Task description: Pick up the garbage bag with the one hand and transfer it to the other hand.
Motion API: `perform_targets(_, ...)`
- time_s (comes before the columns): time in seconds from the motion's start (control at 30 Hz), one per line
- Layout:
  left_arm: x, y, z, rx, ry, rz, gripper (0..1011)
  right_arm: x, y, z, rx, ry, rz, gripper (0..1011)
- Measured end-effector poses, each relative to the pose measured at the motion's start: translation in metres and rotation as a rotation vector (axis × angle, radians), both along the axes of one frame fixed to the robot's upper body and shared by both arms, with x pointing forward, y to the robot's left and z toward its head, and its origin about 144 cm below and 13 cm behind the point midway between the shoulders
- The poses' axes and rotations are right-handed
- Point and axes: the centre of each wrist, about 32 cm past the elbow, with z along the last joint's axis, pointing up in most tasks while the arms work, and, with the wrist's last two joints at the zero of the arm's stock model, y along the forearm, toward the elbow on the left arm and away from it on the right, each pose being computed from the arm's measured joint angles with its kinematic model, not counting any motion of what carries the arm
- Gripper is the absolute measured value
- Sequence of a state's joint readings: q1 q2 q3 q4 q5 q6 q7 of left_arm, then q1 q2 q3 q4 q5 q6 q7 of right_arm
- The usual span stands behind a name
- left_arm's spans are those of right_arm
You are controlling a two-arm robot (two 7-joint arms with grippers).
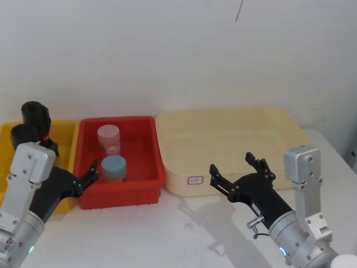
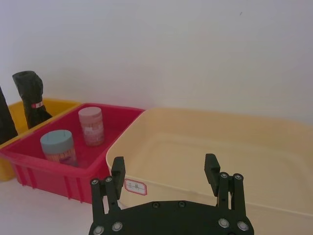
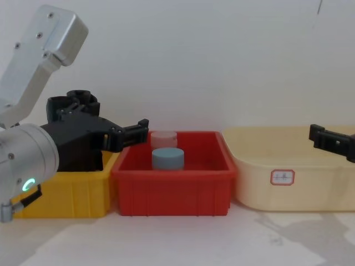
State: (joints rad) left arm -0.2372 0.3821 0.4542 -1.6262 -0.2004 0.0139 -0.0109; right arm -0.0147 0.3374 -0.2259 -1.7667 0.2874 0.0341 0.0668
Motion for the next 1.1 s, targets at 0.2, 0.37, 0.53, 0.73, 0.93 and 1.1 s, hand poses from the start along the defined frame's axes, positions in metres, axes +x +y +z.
perform_targets(0.2, 0.0, 0.0, 0.0, 0.0, 0.0, 0.0, 1001, 0.0, 0.0, 0.0, 0.0, 0.0, 0.0, 1004)
perform_targets(0.37, 0.0, 0.0, 0.0, 0.0, 0.0, 0.0, 1001, 0.0, 0.0, 0.0, 0.0, 0.0, 0.0, 1004)
perform_targets(0.53, 0.0, 0.0, 0.0, 0.0, 0.0, 0.0, 1001, 0.0, 0.0, 0.0, 0.0, 0.0, 0.0, 1004)
perform_targets(0.73, 0.0, 0.0, 0.0, 0.0, 0.0, 0.0, 1001, 0.0, 0.0, 0.0, 0.0, 0.0, 0.0, 1004)
perform_targets(0.93, 0.0, 0.0, 0.0, 0.0, 0.0, 0.0, 1001, 0.0, 0.0, 0.0, 0.0, 0.0, 0.0, 1004)
perform_targets(1.1, 0.0, 0.0, 0.0, 0.0, 0.0, 0.0, 1001, 0.0, 0.0, 0.0, 0.0, 0.0, 0.0, 1004)
